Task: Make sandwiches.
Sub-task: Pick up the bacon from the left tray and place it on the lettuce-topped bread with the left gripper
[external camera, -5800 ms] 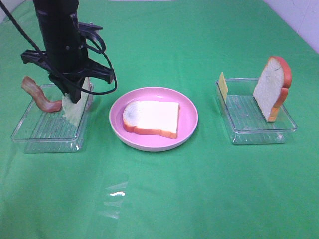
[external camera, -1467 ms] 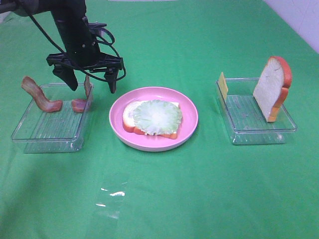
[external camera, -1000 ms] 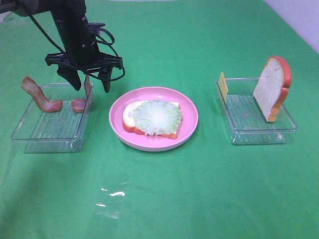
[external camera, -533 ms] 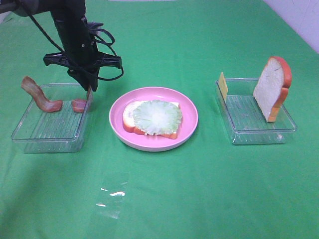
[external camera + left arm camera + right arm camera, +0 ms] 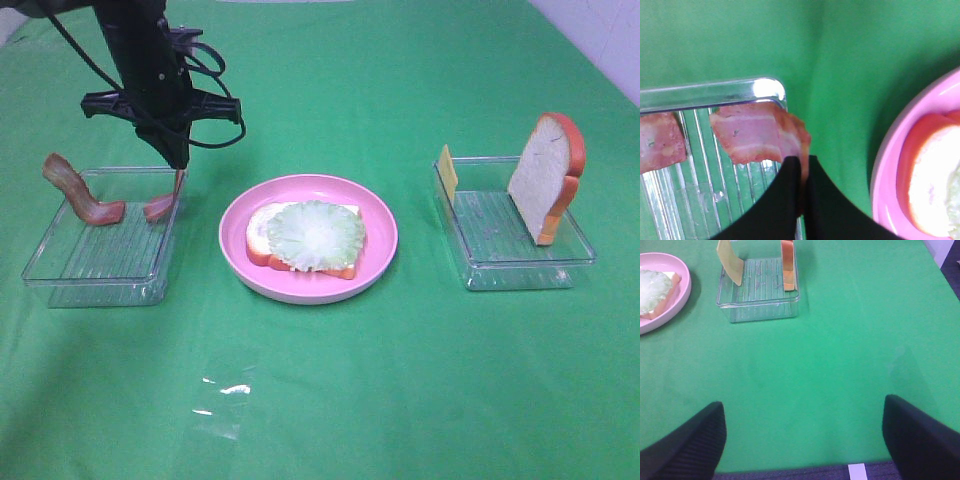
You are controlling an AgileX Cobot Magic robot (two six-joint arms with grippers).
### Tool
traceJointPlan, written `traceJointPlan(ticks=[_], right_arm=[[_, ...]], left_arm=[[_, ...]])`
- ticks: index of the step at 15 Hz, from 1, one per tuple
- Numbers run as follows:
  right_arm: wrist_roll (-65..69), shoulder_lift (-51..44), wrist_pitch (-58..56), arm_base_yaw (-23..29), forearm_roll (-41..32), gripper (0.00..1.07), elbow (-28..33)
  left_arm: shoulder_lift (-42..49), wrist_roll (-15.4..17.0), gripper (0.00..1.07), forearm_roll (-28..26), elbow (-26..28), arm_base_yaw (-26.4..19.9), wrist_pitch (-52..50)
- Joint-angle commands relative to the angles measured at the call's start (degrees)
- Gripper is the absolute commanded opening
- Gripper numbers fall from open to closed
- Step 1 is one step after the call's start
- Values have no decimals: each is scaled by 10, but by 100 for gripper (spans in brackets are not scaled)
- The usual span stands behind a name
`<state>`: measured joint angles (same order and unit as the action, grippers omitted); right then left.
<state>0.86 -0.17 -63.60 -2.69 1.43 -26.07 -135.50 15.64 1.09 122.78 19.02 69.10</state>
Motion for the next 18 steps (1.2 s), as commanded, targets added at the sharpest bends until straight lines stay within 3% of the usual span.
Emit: traceJointPlan(ticks=[1,7,9,14,18], right_arm=[[-2,-17,1,-1,2,82,1],[-2,-17,1,-1,2,82,1],[-2,-17,1,-1,2,82,1],[-2,-17,1,-1,2,82,1],[-2,-17,1,-1,2,82,1]], left_arm=[[26,3,0,-1,1,2,11],[94,-51,0,-75,6,17,3],[94,-83,0,-147,14,22,2],[74,-186,0,-384,14,22,-13],[41,-229,0,-461,14,32,-10]])
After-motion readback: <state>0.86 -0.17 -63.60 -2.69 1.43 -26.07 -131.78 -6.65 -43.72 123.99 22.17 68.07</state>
